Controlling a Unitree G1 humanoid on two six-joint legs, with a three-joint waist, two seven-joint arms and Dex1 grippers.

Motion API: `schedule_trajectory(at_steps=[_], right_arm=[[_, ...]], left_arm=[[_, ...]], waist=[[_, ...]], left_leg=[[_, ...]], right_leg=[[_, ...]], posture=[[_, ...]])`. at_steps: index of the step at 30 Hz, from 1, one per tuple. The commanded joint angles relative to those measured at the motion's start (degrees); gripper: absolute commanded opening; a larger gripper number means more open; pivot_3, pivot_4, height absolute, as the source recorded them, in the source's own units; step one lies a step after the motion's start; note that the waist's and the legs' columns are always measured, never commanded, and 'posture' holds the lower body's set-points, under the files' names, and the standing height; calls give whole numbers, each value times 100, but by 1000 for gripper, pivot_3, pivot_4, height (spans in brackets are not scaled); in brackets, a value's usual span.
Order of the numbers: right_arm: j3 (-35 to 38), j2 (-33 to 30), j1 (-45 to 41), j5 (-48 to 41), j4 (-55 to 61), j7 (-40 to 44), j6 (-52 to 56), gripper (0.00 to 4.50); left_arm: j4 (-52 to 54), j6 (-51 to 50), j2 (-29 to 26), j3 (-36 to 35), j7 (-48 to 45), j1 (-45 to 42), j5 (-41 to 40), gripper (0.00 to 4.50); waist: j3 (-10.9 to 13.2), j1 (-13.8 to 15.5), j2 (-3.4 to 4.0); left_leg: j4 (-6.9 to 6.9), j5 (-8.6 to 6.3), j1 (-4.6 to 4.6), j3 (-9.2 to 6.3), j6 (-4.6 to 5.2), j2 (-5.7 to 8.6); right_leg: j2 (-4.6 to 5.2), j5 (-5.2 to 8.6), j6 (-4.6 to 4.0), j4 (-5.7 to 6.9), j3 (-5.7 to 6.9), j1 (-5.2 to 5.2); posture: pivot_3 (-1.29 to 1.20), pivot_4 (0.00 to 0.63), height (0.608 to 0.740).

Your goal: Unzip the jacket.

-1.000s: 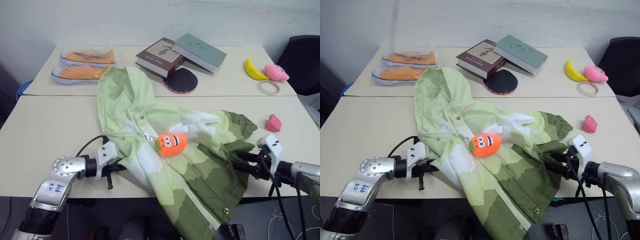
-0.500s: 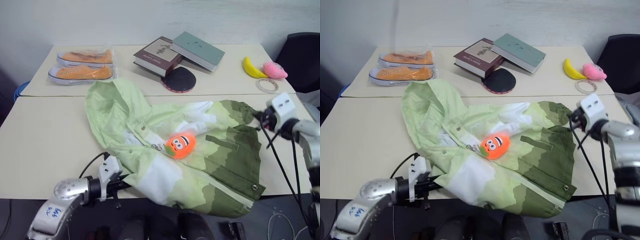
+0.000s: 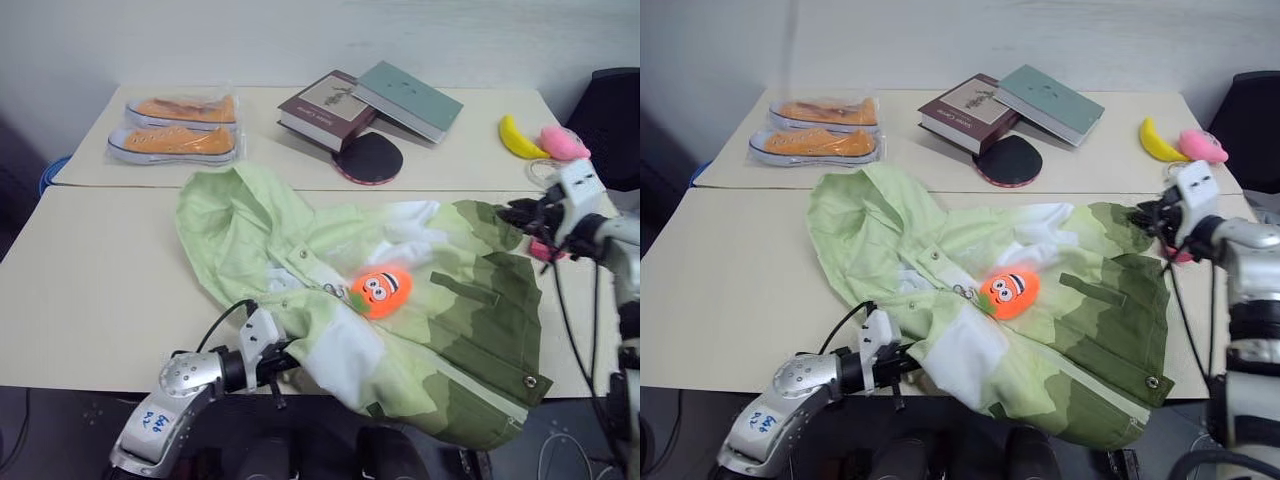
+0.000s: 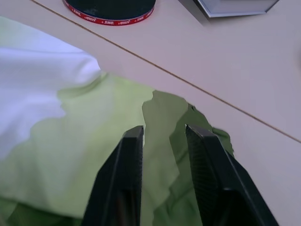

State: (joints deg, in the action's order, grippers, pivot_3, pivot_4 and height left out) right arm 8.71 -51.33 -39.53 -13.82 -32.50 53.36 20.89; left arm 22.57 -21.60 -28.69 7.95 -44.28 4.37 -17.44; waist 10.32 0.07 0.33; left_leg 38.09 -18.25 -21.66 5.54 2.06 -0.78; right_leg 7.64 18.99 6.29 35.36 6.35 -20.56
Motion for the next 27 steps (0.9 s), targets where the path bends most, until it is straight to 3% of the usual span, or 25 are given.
schedule_trajectory(at_steps=[1,4,7,13,16,19,23,27], right_arm=[[360,-494,561,-602,1081,507,1256,2449],[249,-1016,1240,-1183,1991,1150,2731,3518],[239,-815,1515,-904,2136,694,2362,4470],[-202,-177,1246,-294,1423,146,1394,4470],[-572,51,1024,-88,898,355,1140,4470],[-848,114,876,-26,653,803,1081,3869],[-945,237,529,217,275,819,542,2536],[-1109,300,228,882,29,324,-866,1307]], left_arm=[[-42,312,-200,-221,-162,73,-8,0],[-96,399,-344,-311,-265,9,-41,0],[-130,369,-416,-370,-332,-128,-108,0],[-155,313,-466,-326,-458,-274,-121,0],[-156,268,-456,-273,-481,-353,-98,0],[-144,190,-483,-258,-500,-405,-101,0],[-95,81,-516,-276,-483,-407,-102,0],[46,-74,-508,-404,-403,-281,-253,0]], waist=[[0,-13,0],[4,-14,6],[4,-51,7],[8,-35,14],[8,-30,14],[9,-30,10],[9,-40,10],[9,-78,10]], left_leg=[[1,0,0,0,1,0],[-1,-1,1,-3,2,-1],[-4,-3,4,-6,-2,-5],[-9,-8,5,-1,-13,-5],[-6,-6,4,6,-12,-3],[-3,-4,5,7,-9,-4],[-2,-4,8,6,-9,-4],[-2,-3,10,10,-11,-5]], right_leg=[[1,0,0,-11,0,1],[5,0,0,-27,0,2],[6,0,-1,-26,-1,1],[1,0,-1,-25,0,-6],[-5,0,0,-25,0,-6],[-6,0,0,-24,-1,-3],[-6,-1,0,-22,-2,-1],[-7,0,0,-18,-5,-3]], posture=[[0,150,740],[0,150,740],[0,150,740],[0,150,740],[0,150,740],[0,150,740],[0,150,740],[0,150,740]])
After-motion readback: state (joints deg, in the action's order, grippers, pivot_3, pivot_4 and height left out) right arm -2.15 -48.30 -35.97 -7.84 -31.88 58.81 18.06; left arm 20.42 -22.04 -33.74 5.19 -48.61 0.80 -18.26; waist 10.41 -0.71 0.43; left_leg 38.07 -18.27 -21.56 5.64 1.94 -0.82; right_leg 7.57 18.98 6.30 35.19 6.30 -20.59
